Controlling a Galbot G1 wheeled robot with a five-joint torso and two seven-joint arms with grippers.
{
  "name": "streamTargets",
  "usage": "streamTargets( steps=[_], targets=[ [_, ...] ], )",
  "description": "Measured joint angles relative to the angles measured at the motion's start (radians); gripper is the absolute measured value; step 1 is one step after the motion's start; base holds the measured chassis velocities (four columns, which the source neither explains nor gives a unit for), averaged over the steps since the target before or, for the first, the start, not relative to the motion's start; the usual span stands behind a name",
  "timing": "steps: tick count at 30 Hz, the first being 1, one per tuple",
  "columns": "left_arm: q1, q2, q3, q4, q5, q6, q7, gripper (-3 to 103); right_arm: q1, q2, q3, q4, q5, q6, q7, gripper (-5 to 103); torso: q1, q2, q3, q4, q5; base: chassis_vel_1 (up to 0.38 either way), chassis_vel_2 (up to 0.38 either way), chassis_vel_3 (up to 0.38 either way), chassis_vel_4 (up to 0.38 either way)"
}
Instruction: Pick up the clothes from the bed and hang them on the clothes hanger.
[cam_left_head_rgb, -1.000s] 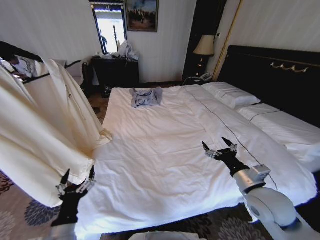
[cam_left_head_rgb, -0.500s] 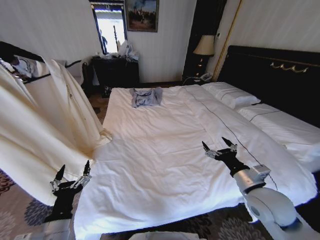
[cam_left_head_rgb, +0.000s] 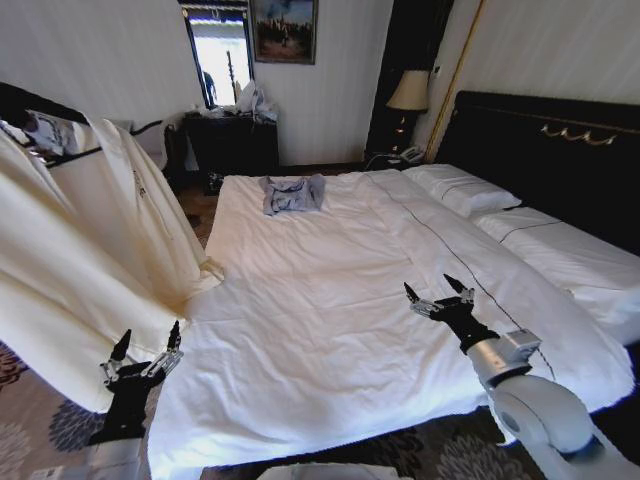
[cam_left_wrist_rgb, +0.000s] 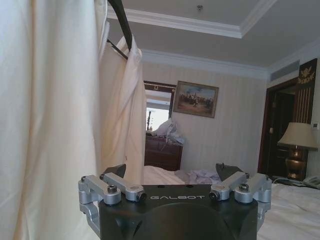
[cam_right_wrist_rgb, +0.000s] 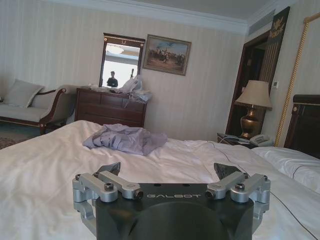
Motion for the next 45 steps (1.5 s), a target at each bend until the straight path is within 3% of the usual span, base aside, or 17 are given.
streamTargets(
  steps=[45],
  targets=[
    [0.000,0.000,0.001,0.001,0.002,0.000,0.001,100,0.000,0.000,0.000,0.000,0.000,0.000,0.000,100,0.000,0.000,0.000,0.0000,0.0000,0.000,0.000,0.000,0.000]
  ],
)
